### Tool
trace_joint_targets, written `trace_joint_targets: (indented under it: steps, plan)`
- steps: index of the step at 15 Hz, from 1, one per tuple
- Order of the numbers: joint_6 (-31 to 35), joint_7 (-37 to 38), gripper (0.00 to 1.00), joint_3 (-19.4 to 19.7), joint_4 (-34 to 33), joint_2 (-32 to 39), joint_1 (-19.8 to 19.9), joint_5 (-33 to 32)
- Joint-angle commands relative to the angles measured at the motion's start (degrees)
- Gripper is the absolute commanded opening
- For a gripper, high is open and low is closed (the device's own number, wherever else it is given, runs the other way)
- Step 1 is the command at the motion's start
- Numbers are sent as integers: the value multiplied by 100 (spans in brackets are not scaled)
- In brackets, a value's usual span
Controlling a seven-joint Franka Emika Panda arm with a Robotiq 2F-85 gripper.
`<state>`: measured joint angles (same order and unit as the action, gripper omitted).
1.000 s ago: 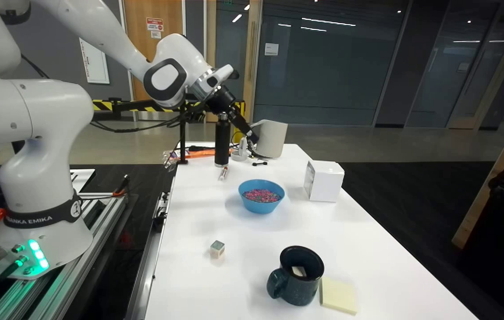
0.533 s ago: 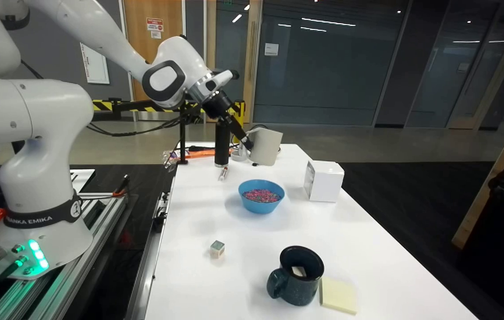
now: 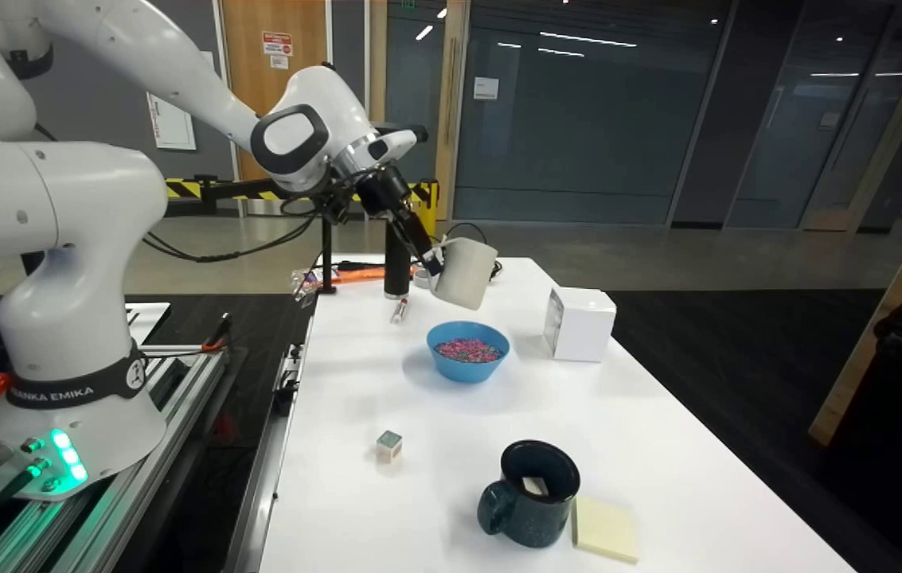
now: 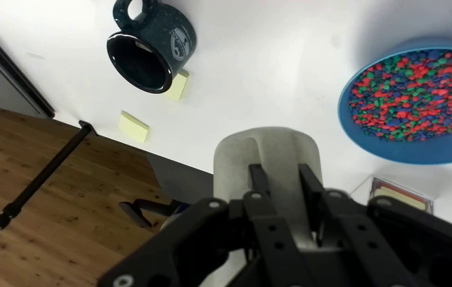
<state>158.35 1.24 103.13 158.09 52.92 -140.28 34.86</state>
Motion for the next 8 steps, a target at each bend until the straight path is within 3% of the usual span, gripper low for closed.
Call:
trace_joint_targets:
  steps: [1,8]
  plan:
    - [-251,-521,6,76,-12,467,1,135]
    - [-457,-1131,6,157,-9,891,6,123]
